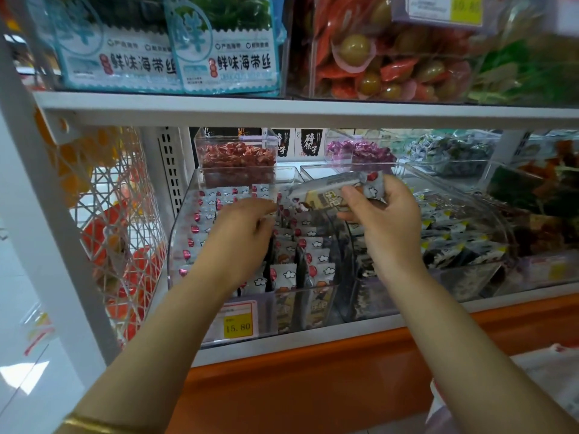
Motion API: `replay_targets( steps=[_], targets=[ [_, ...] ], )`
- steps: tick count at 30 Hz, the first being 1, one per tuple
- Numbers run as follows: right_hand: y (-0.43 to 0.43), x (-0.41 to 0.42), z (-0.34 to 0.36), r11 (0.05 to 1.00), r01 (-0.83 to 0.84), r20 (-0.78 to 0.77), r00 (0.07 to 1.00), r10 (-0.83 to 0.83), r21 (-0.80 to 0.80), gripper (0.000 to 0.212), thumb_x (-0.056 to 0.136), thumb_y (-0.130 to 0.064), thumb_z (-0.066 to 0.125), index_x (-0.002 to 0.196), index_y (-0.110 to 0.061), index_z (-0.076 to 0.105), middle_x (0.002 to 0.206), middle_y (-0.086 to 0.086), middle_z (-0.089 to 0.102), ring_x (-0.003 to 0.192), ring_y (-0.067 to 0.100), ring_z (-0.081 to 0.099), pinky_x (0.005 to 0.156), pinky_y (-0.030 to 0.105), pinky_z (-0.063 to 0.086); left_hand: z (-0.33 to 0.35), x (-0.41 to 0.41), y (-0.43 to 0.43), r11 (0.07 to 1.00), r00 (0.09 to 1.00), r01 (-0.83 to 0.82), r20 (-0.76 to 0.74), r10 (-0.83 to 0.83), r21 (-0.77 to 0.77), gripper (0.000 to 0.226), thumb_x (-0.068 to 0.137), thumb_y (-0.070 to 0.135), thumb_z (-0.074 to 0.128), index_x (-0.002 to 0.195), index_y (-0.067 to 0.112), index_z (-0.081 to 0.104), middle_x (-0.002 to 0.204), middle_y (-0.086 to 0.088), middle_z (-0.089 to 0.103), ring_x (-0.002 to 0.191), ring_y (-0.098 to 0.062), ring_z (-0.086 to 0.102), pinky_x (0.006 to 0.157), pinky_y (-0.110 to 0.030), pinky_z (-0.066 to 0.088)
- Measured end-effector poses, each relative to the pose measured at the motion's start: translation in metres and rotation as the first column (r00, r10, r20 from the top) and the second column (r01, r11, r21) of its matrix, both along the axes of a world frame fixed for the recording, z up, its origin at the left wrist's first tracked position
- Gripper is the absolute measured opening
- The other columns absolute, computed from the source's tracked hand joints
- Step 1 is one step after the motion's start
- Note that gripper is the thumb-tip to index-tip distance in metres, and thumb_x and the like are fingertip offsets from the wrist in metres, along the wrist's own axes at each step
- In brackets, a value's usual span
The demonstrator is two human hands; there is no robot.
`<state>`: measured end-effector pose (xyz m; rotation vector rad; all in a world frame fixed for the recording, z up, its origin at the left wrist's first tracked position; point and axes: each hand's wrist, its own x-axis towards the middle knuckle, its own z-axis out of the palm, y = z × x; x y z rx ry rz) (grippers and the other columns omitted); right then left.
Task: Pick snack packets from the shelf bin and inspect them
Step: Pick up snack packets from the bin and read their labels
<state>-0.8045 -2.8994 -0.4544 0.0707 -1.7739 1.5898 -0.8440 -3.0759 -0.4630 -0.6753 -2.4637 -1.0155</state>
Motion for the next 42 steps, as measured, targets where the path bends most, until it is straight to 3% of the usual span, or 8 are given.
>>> replay_targets(
  steps=[4, 9, 13, 17, 20, 25, 32, 42],
  targets=[
    [0.002, -0.003, -0.002, 1.000, 0.022, 0.013, 1.000, -0.022, -0.008, 0.013, 0.087, -0.009, 0.063, 0.092, -0.001, 0.055, 0.079, 0.000, 0.060, 0.065, 0.006, 0.064, 0.060, 0.019, 0.055, -0.003, -0.026, 0.006, 0.856, 0.997, 0.077, 0.064, -0.051, -0.511, 0.033, 0.096, 0.037, 0.043, 0.113, 0.017, 0.063, 0.123, 0.001, 0.058, 0.124, -0.028, 0.041, 0.105, -0.047, 0.030],
    [0.002, -0.007, -0.004, 1.000, 0.010, 0.048, 0.999, -0.010, 0.010, 0.021, 0.088, -0.012, 0.063, 0.100, 0.003, 0.057, 0.087, 0.003, 0.061, 0.072, 0.007, 0.066, 0.064, 0.022, 0.057, 0.003, -0.035, 0.009, 0.714, 0.993, 0.086, 0.115, -0.008, -0.695, 0.033, 0.091, 0.047, 0.048, 0.111, 0.028, 0.066, 0.121, 0.005, 0.057, 0.119, -0.025, 0.033, 0.102, -0.047, 0.028],
    [0.000, -0.012, -0.006, 0.996, 0.012, 0.114, 0.993, -0.023, 0.090, 0.037, 0.087, -0.018, 0.064, 0.117, 0.002, 0.055, 0.117, 0.016, 0.059, 0.096, 0.022, 0.065, 0.080, 0.035, 0.057, 0.006, -0.033, 0.001, 0.792, 0.987, 0.137, 0.152, -0.057, -0.595, 0.022, 0.086, 0.035, 0.062, 0.095, 0.016, 0.071, 0.099, 0.000, 0.063, 0.100, -0.020, 0.052, 0.092, -0.041, 0.043],
    [-0.008, -0.015, 0.001, 0.939, 0.034, 0.065, 0.996, -0.060, 0.344, 0.020, 0.085, -0.019, 0.066, 0.103, -0.012, 0.063, 0.103, 0.005, 0.065, 0.093, 0.020, 0.061, 0.083, 0.036, 0.050, 0.007, -0.024, -0.012, 0.896, 0.971, 0.176, 0.221, -0.091, -0.407, 0.009, 0.083, 0.022, 0.068, 0.084, 0.013, 0.067, 0.085, 0.003, 0.060, 0.079, -0.011, 0.054, 0.070, -0.025, 0.045],
    [-0.018, -0.024, 0.008, 0.821, 0.032, 0.036, 0.997, -0.064, 0.570, 0.015, 0.082, -0.019, 0.070, 0.096, -0.013, 0.066, 0.094, -0.001, 0.063, 0.084, 0.010, 0.053, 0.066, 0.017, 0.036, 0.005, -0.018, -0.015, 0.925, 0.967, 0.192, 0.225, -0.122, -0.326, 0.008, 0.081, 0.019, 0.070, 0.075, 0.021, 0.065, 0.078, 0.010, 0.058, 0.069, 0.000, 0.051, 0.059, -0.013, 0.037],
    [-0.038, -0.049, 0.011, 0.497, -0.127, 0.199, 0.975, -0.094, 0.859, 0.029, 0.082, -0.019, 0.069, 0.107, -0.007, 0.060, 0.109, 0.010, 0.061, 0.097, 0.023, 0.055, 0.071, 0.028, 0.038, 0.003, -0.011, -0.020, 0.954, 0.952, 0.226, 0.251, -0.174, -0.198, 0.013, 0.079, 0.015, 0.072, 0.069, 0.022, 0.067, 0.075, 0.011, 0.062, 0.068, 0.002, 0.056, 0.060, -0.004, 0.041],
    [-0.061, -0.061, 0.010, 0.213, -0.441, 0.480, 0.856, -0.192, 0.872, 0.016, 0.092, -0.005, 0.047, 0.097, -0.002, 0.062, 0.095, 0.012, 0.059, 0.086, 0.025, 0.057, 0.067, 0.028, 0.040, 0.001, 0.000, -0.026, 0.968, 0.967, 0.204, 0.181, -0.177, -0.144, 0.011, 0.083, 0.011, 0.066, 0.086, 0.018, 0.073, 0.088, 0.011, 0.064, 0.081, 0.000, 0.058, 0.070, -0.004, 0.042],
    [-0.061, -0.062, 0.022, 0.160, -0.543, 0.566, 0.797, -0.212, 0.825, 0.036, 0.088, 0.010, 0.036, 0.110, 0.000, 0.062, 0.099, 0.016, 0.060, 0.080, 0.024, 0.050, 0.063, 0.026, 0.037, 0.009, 0.003, -0.036, 0.995, 0.995, 0.003, 0.101, 0.008, -0.103, 0.025, 0.092, 0.009, 0.050, 0.109, 0.017, 0.067, 0.097, 0.008, 0.054, 0.075, 0.004, 0.045, 0.059, 0.004, 0.032]
  ],
)
